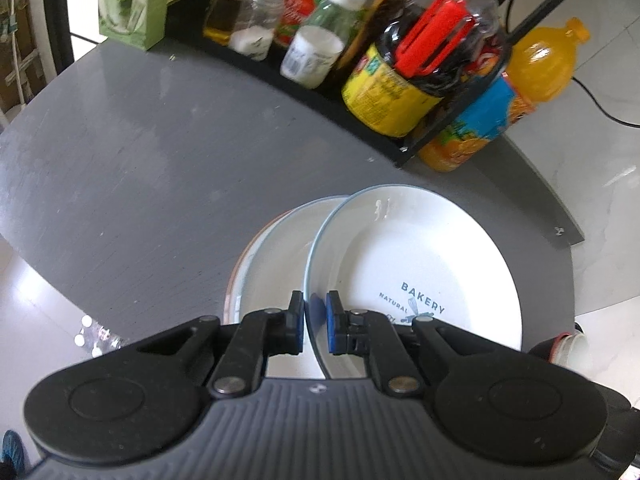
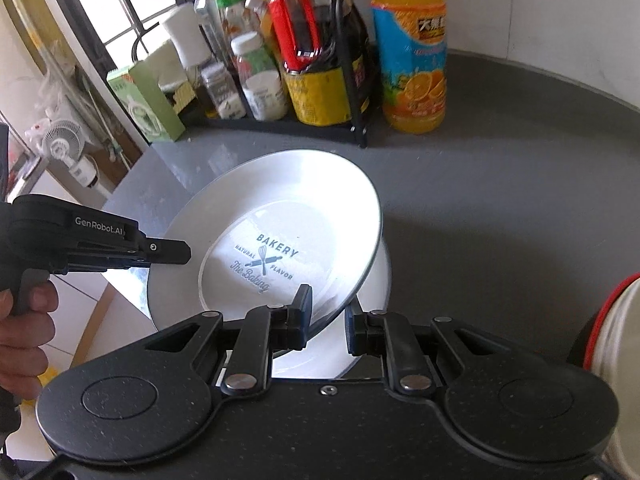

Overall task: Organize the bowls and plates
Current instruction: 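Carry the 'BAKERY' plate and lower it onto the 'Sweet' plate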

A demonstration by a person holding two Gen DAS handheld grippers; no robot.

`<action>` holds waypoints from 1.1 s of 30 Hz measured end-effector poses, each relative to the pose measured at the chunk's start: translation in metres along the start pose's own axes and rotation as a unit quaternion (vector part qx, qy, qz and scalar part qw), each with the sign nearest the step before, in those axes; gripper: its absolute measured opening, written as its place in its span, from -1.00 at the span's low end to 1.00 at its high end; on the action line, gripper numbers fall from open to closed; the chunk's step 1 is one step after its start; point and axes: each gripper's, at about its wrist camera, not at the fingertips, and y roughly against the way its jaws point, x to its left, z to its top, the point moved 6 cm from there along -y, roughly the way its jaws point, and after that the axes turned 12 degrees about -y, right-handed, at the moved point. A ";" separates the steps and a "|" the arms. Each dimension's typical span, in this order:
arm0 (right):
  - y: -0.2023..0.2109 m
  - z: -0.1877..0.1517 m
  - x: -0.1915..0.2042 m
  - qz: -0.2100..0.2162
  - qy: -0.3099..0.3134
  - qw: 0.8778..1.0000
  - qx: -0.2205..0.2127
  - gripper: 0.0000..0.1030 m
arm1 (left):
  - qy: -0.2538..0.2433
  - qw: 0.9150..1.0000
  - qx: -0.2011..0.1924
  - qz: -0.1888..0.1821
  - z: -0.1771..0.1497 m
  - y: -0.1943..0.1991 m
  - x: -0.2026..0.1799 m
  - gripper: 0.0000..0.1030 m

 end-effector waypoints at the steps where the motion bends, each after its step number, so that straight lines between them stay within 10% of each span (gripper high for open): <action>1: -0.003 -0.002 0.002 -0.001 0.001 1.000 0.004 -0.68 | 0.001 1.000 0.002 0.002 -0.002 -0.002 0.003 -0.82; 33: -0.032 -0.011 -0.002 -0.030 -0.012 0.999 0.033 -0.69 | -0.021 0.998 0.040 0.031 -0.017 -0.035 0.009 -0.75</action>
